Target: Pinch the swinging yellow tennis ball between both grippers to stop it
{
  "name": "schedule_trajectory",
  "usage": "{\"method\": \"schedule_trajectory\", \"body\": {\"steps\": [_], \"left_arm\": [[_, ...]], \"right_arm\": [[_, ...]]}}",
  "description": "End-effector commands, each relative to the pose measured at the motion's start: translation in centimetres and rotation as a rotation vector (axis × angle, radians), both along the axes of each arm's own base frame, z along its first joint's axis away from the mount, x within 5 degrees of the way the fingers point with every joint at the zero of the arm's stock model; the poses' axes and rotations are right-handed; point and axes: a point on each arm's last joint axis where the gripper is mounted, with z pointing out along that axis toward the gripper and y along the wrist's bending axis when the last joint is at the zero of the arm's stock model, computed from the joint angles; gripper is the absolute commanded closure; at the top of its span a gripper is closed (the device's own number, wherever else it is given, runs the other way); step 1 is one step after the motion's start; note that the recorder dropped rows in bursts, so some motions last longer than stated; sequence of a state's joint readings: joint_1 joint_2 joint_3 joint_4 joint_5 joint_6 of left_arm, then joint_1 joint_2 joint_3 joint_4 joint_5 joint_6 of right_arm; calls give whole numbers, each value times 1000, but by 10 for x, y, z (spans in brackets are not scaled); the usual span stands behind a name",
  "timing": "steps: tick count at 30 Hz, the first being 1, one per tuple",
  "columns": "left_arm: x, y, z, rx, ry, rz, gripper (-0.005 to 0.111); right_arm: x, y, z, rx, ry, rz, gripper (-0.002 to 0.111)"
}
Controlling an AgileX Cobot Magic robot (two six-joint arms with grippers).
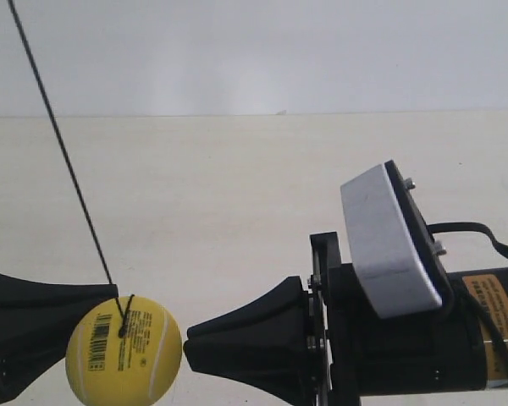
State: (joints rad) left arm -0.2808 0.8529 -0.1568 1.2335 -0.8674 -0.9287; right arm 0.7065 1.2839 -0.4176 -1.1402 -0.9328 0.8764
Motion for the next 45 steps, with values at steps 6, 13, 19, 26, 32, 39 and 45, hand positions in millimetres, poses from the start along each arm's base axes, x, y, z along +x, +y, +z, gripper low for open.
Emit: {"method": "schedule_trajectory", "body": {"steps": [6, 13, 19, 26, 32, 39, 45], "left_arm": [[4, 8, -3, 32, 49, 143, 102], [-12, 13, 4, 4, -21, 135, 102], [-21, 11, 5, 16, -32, 77, 102], [-27, 7, 7, 6, -76, -9, 102], [-29, 2, 6, -14, -65, -103, 102], [-27, 1, 4, -5, -44, -99, 102], [-27, 1, 4, -6, -44, -100, 102]], "right_arm": [[0, 0, 2, 6, -39, 10, 108], [0, 0, 2, 5, -56, 11, 108], [2, 0, 4, 23, -64, -11, 108], [3, 1, 7, 62, -63, -23, 108], [2, 1, 9, 84, -63, -18, 108], [3, 1, 10, 88, -62, -23, 108], [3, 1, 10, 88, -64, -24, 108]]}}
